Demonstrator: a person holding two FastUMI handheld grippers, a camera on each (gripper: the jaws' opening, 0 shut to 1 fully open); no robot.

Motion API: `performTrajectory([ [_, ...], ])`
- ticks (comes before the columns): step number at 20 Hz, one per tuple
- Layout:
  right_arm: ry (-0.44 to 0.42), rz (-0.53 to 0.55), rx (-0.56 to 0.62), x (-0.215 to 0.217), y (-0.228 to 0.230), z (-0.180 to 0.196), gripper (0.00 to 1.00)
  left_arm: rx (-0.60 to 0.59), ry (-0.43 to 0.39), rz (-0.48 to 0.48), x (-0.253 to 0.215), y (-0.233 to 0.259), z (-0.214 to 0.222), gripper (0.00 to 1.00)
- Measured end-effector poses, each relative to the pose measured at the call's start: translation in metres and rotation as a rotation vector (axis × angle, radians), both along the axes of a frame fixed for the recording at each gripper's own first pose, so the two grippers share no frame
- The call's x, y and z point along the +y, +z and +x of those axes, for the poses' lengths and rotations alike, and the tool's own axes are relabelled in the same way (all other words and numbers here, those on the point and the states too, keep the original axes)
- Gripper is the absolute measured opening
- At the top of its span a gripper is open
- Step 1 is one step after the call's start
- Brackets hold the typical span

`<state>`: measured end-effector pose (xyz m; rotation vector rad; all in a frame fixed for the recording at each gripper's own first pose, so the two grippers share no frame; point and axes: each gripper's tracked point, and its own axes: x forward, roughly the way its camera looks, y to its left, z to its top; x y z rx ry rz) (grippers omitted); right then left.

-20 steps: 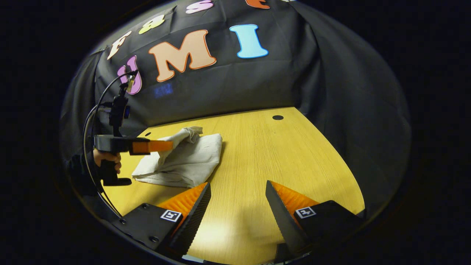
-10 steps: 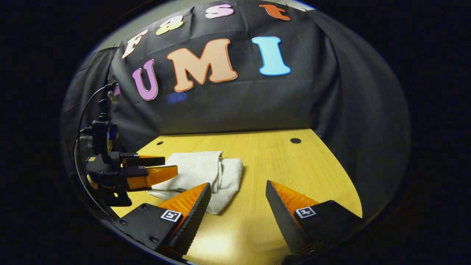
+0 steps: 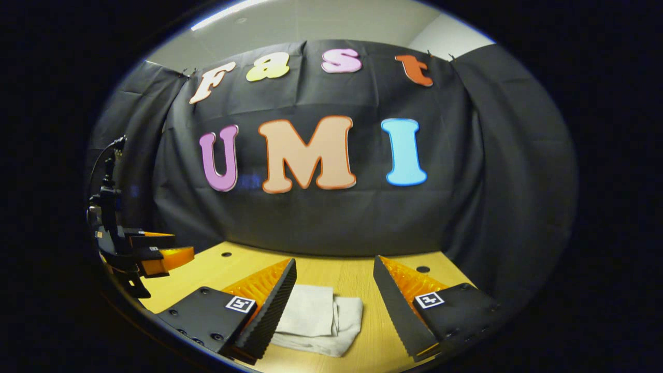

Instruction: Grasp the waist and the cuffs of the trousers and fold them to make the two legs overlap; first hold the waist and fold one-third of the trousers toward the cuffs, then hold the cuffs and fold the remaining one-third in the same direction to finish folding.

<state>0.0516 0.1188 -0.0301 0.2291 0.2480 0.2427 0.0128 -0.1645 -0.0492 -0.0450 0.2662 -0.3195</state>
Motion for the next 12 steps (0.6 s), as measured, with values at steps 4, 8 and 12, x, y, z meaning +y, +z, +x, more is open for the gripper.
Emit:
performTrajectory([
  [4, -0.028, 0.033, -0.032, 0.014, 0.024, 0.01, 0.96, -0.037, 0.052, -0.005, 0.035, 0.017, 0.006, 0.95],
  [8, -0.047, 0.007, -0.053, 0.018, 0.032, 0.01, 0.96, -0.061, 0.096, -0.025, 0.057, 0.025, 0.008, 0.94],
  [12, -0.034, -0.032, -0.083, 0.027, 0.039, 0.004, 0.96, -0.074, 0.096, -0.035, 0.062, 0.027, 0.009, 0.95],
])
